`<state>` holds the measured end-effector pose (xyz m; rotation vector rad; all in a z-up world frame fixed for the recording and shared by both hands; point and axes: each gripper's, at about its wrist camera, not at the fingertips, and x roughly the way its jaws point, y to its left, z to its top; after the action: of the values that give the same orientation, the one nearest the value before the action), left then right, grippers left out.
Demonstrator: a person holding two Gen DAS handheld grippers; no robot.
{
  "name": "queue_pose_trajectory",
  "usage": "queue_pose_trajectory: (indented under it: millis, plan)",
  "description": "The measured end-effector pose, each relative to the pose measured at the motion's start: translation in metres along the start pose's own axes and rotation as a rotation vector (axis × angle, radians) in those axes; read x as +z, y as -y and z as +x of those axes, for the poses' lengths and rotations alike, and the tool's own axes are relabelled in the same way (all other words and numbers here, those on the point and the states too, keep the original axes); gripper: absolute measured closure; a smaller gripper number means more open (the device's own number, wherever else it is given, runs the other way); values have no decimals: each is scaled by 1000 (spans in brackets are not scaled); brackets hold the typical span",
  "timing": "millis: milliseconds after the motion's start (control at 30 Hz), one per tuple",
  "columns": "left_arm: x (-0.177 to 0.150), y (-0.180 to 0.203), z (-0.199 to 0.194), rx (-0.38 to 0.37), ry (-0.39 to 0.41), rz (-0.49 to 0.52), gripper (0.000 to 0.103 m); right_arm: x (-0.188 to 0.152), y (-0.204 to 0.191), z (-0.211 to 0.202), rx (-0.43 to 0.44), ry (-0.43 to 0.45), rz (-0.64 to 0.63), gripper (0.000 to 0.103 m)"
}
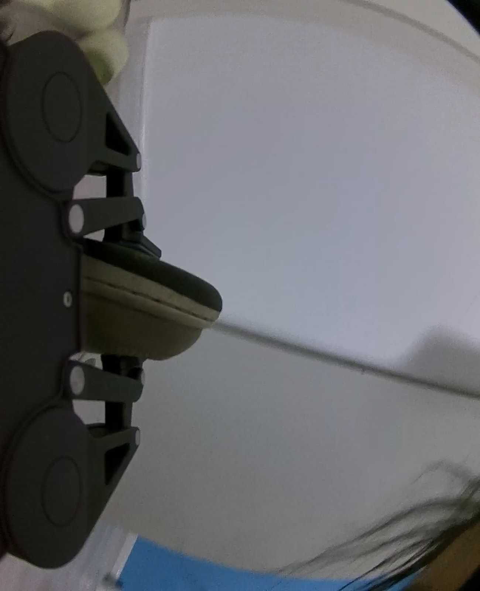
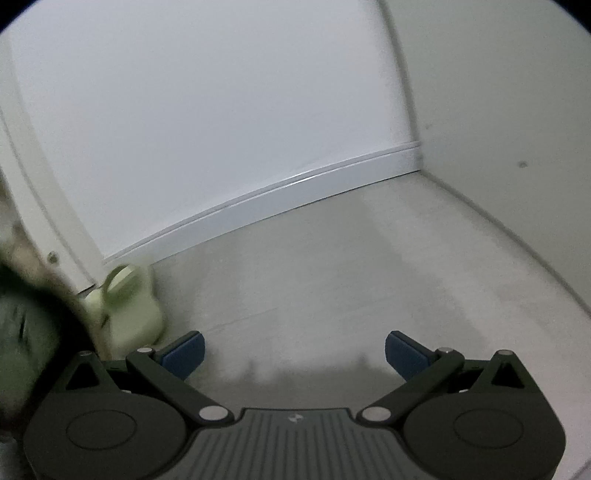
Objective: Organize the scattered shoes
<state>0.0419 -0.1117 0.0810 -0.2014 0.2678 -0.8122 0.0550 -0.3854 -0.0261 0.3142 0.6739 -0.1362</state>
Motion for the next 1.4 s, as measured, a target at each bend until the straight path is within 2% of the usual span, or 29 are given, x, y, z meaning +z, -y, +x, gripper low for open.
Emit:
queue_pose_trajectory:
  millis: [67, 167, 233, 367, 633, 733, 800, 1067, 1233, 1400]
  plan:
    - [-9, 12, 6, -70, -49, -18, 57, 2, 18, -10, -44, 19, 18, 0]
    - [-19, 18, 11, -124, -103, -53, 57, 3, 40, -21, -98, 37, 46, 0]
    - [-25, 20, 14, -144, -135, -59, 57, 2, 56, -30, -139, 43, 61, 0]
    - [-36, 17, 24, -170, -200, -66, 57, 0, 67, -34, -153, 38, 73, 0]
    - [-54, -14, 43, -135, -269, -85, 57, 3, 65, -28, -113, 32, 55, 0]
    - [-65, 7, 19, -124, -288, -87, 57, 3, 66, -28, -97, 30, 41, 0]
    - [-76, 2, 22, -125, -300, -98, 57, 3, 65, -27, -96, 28, 41, 0]
    - [-79, -15, 44, -185, -299, -102, 57, 7, 63, -17, -89, 8, 42, 0]
    - [-77, -47, 66, -256, -335, -163, 58, 8, 58, -14, -60, 0, 27, 0]
    - [-73, -79, 98, -270, -383, -219, 58, 7, 53, -2, -38, -27, 16, 0]
